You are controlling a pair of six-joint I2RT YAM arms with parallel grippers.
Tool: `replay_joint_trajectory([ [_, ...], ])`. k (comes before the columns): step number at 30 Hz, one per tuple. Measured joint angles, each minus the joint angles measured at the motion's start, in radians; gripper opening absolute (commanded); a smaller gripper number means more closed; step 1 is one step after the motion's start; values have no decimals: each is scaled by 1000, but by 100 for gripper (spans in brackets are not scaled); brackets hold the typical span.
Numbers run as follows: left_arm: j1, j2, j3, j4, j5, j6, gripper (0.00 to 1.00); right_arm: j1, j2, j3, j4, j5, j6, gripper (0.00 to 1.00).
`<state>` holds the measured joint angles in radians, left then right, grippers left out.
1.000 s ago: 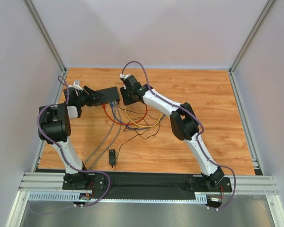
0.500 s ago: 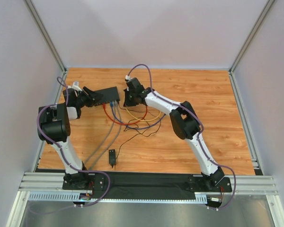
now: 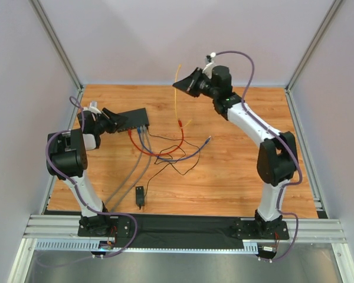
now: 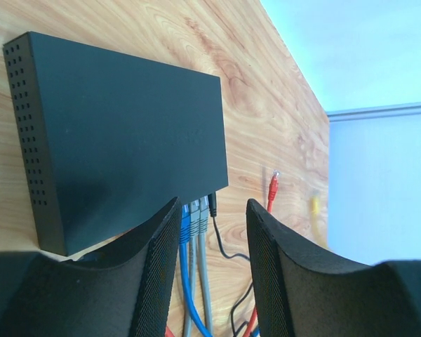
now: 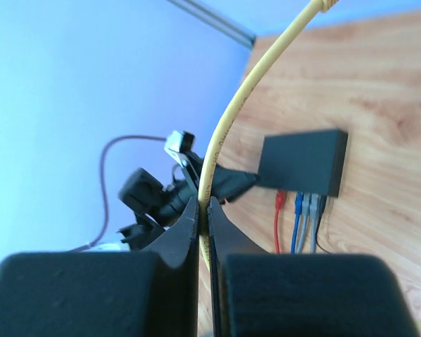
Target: Pull the plug from the switch port
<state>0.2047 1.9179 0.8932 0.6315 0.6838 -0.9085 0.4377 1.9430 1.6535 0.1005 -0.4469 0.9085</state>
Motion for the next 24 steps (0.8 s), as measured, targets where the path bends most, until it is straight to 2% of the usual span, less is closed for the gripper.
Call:
replay_joint_trajectory([
  [3,6,0,-5,8,1,-7,50,-52,-92,-21,-2,3,-16,0],
  [7,8,0,-10,17,4,-11,50,-115,-198,-74,-121,96,-124,0],
  [11,7,0,-12,22,8,-15,46,-152,-254,-113,-291,286,-255,0],
  [14,8,0,-12,24,8,-18,45,-169,-254,-143,-394,397,-320,0],
  [19,7,-1,-6,-3,-2,-3,45,-224,-212,-278,-431,438,-352,1],
  [24,-2,-15,3,-74,-41,32,45,-251,-80,-351,-447,482,-383,10],
])
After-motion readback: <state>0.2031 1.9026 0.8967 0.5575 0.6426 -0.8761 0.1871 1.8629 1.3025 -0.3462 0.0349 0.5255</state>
